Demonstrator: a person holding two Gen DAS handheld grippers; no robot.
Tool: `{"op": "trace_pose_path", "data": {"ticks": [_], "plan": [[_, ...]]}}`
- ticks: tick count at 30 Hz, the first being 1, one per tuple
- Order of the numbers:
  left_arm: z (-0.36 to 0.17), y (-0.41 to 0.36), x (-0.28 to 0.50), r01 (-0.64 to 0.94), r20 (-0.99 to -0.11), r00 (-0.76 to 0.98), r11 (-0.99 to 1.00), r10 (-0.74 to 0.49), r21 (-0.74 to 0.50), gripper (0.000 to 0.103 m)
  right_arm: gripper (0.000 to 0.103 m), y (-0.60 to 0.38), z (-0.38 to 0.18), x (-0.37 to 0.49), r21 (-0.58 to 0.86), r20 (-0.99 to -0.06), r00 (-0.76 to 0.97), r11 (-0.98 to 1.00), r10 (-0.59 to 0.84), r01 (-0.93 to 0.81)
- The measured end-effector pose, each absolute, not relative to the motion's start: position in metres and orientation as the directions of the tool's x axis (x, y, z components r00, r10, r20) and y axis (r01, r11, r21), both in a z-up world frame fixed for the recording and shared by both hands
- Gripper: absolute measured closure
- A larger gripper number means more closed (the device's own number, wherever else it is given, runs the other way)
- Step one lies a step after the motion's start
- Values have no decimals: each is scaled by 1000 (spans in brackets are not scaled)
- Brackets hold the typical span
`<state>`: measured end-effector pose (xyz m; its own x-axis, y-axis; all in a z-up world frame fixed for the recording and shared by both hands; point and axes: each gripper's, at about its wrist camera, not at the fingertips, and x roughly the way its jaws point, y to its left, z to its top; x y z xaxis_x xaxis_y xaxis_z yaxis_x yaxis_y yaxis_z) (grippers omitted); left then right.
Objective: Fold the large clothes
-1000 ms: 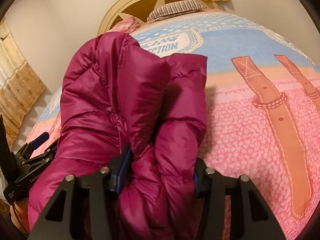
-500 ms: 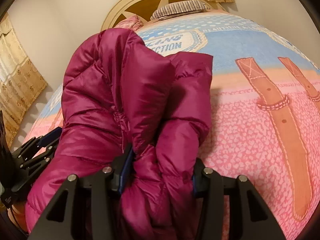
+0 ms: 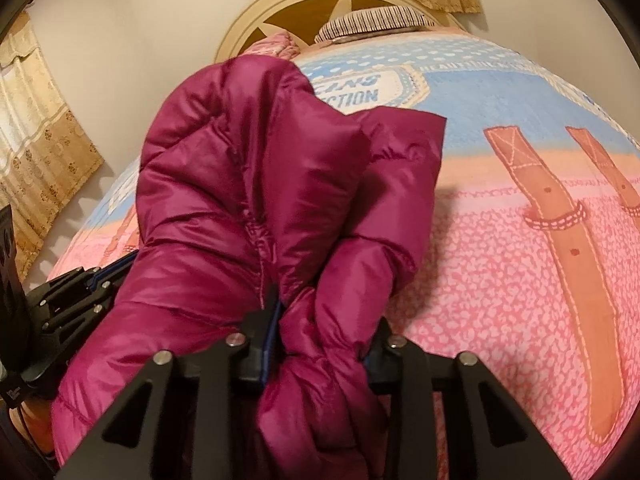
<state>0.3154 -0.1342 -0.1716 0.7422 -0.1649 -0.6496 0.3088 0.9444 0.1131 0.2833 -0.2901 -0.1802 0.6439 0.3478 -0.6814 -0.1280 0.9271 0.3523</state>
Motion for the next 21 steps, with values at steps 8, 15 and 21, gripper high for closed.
{"op": "trace_pose_path", "data": {"ticks": [8,15,21], "plan": [[-142,-121,295,269,-606,783,955,-139,127,101,78,-284,-168,270,369,-636,671,914,382,-171],[-116,-92,272,211,-580,809,969,-98,130,102,79,-263,-149,263,367,-608,674,901,420,-230],[-103,-62,254,153,-558,828,979,-53,134,102,79,-239,-141,267,365,-591,662,885,460,-289]]}}
